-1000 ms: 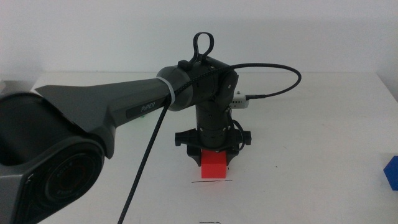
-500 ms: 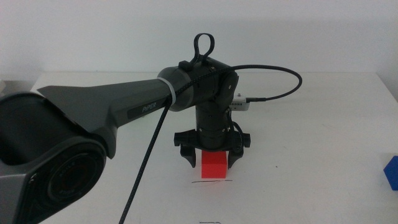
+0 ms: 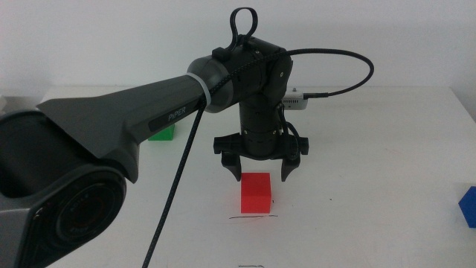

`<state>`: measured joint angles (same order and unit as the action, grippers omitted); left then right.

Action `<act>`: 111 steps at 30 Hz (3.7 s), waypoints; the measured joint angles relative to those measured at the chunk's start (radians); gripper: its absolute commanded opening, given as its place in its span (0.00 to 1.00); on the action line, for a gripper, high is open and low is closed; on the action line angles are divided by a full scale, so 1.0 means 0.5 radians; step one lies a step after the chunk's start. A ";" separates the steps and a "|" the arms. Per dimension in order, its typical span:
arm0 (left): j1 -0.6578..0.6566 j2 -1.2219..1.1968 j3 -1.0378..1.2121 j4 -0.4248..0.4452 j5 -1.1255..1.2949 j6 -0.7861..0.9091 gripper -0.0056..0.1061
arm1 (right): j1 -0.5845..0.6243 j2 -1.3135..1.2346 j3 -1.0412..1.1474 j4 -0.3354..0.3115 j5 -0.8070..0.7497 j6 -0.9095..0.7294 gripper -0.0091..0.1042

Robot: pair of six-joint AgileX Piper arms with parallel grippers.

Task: Stack red cubes first, then green, then blue cubes in a specific spot.

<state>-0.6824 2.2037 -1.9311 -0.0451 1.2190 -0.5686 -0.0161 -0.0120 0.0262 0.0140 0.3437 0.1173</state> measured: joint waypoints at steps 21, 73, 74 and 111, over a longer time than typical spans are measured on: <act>0.000 -0.424 0.000 0.161 0.037 0.156 0.84 | 0.000 0.000 0.000 0.000 0.000 0.000 0.66; 0.942 0.165 0.000 0.164 -0.689 0.663 0.77 | 0.000 0.000 0.000 0.000 0.000 0.000 0.66; 0.942 0.176 0.000 0.155 -0.689 0.663 0.74 | 0.000 0.000 0.000 0.000 0.000 0.000 0.66; 0.061 -0.882 0.888 0.486 -0.412 -0.412 0.04 | 0.000 0.000 0.000 0.000 0.000 0.000 0.66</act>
<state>-0.6521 1.7625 -1.4872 0.1978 1.0132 -0.7747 -0.0161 -0.0120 0.0262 0.0140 0.3437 0.1173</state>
